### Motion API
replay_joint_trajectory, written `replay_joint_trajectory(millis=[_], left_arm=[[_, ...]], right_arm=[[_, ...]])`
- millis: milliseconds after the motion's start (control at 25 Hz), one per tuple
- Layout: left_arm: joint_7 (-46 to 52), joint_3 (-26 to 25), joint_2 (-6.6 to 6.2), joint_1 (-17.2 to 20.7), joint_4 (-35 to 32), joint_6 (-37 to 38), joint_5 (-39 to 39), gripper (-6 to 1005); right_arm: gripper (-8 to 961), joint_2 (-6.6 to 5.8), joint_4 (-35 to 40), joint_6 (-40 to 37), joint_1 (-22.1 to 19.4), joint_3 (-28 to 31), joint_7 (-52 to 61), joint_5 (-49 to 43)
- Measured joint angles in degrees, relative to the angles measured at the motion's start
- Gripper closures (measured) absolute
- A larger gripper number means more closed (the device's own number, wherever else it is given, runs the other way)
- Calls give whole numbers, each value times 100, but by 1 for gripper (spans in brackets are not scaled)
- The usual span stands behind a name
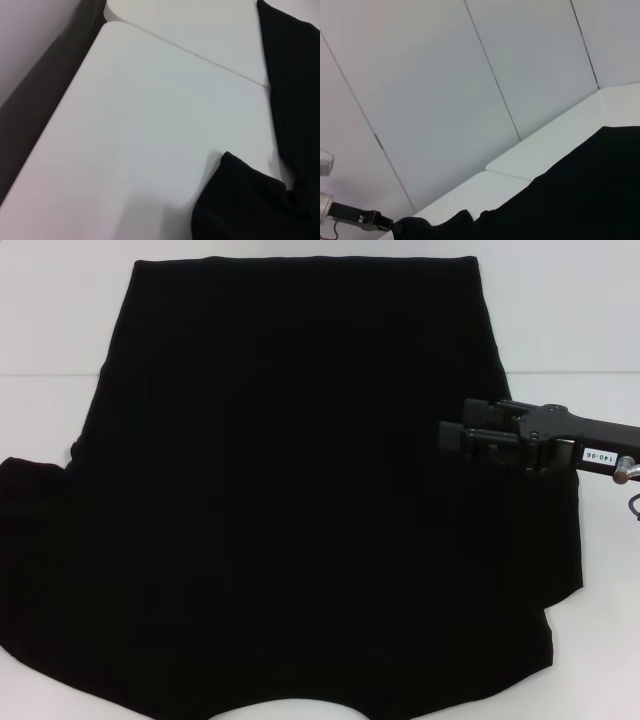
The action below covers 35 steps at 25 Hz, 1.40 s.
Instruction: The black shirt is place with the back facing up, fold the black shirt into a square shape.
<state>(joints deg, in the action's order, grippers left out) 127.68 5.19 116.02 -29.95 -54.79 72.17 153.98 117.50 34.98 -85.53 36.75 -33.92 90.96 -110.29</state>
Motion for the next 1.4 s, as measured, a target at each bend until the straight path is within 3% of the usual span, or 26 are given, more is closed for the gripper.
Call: replay_joint_trajectory(millis=[240,440,560,720,840,1080,1240,1320,1400], left_arm=[[-50,20,-10,-37,6,332,-395,994],[-421,224,-31,-287,166,957,-1039,994],[-620,840,44,-444,380,1012,-1388,994],[-914,1691,298,-659,530,775,-1607,994],[-1015,2115,378,-785,764,637,-1617,994],[-1077,2247,421,-699,776,536,-2063,844],[-1471,2131,389,-531,706,1154,-2790,760],[-2085,2053,387,-463,846,1698,-3223,718],[-2752,2059,398,-446,1145,2020,-3460,676]], right_arm=[[132,0,6,2,-34,0,0,6],[131,-8,7,3,-57,0,-3,22],[131,-6,6,-7,-74,0,-5,25],[131,-4,4,-39,-117,0,-6,61],[131,-3,2,-62,-145,0,-6,104],[132,-44,36,-98,-177,0,31,203],[132,-135,57,-51,-184,68,254,242],[132,-249,82,24,-188,108,671,229],[131,-443,107,131,-191,86,1372,117]])
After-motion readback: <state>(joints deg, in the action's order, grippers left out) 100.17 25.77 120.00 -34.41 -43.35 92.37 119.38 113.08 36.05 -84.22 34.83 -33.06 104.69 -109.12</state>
